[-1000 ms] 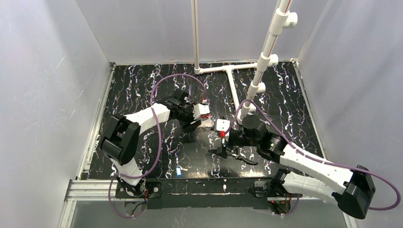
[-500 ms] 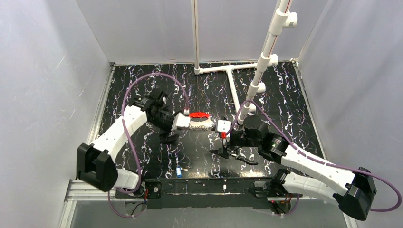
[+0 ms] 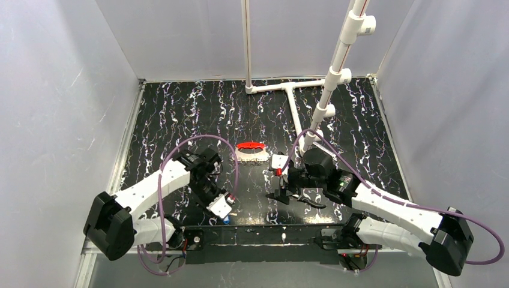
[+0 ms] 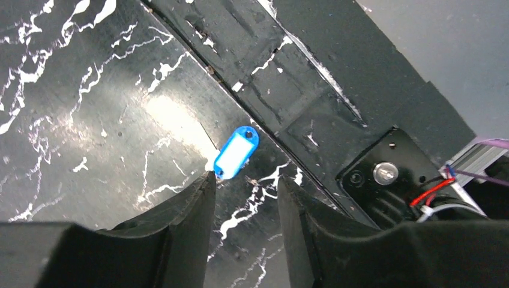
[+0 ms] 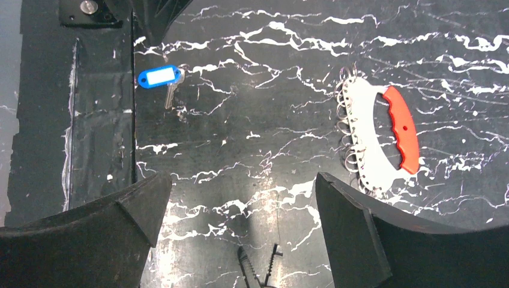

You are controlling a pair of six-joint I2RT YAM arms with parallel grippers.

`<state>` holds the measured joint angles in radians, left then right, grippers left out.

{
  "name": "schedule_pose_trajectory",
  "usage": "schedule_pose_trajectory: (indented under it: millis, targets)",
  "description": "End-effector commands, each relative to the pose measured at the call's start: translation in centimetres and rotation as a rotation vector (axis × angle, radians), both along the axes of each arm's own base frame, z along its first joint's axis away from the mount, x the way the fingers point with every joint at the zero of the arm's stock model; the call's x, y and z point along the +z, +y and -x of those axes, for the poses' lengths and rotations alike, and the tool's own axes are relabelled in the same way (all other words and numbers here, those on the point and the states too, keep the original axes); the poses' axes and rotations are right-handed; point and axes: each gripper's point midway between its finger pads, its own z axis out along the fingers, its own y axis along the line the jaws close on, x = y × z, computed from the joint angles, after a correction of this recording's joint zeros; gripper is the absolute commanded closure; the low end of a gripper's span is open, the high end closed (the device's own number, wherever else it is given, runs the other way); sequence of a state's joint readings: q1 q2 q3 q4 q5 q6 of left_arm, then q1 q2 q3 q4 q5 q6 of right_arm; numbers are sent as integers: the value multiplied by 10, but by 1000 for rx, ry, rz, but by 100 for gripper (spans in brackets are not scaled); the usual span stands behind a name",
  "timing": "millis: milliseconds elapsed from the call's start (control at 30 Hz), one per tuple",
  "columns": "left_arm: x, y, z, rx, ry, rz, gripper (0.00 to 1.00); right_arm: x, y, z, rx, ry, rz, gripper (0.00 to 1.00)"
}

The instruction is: Remove the keys from the keyring

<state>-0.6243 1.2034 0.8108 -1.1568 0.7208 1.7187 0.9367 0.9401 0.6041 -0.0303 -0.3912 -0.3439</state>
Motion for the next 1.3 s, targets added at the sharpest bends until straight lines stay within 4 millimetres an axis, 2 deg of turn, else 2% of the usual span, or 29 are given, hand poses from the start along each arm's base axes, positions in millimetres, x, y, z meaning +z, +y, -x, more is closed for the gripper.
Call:
schedule_pose_trajectory:
  millis: [0, 200, 433, 767, 933, 1133, 1267]
  targets:
    - [-11, -16, -4, -57, -58, 30, 61, 2, 2, -3, -19, 0, -12, 2]
    - [-30, -20, -18, -83, -91, 0, 64, 6, 2, -3, -17, 5, -16, 2]
    - [-48, -17, -16, -134, -69, -28, 66, 7, 3, -4, -23, 8, -12, 2]
    - [-71, -5, -14, -175, -61, -82, 81, 6, 3, -6, -32, 8, -2, 2]
    - [-65, -6, -24, -105, -74, -79, 100, 8, 3, -8, -34, 2, 11, 2]
    - [-46, 6, -53, 48, -118, -56, 100, 6, 3, -9, -38, -2, 15, 2]
    - [-27, 16, -85, 234, -119, -48, 100, 4, 2, -11, -45, -5, 18, 2]
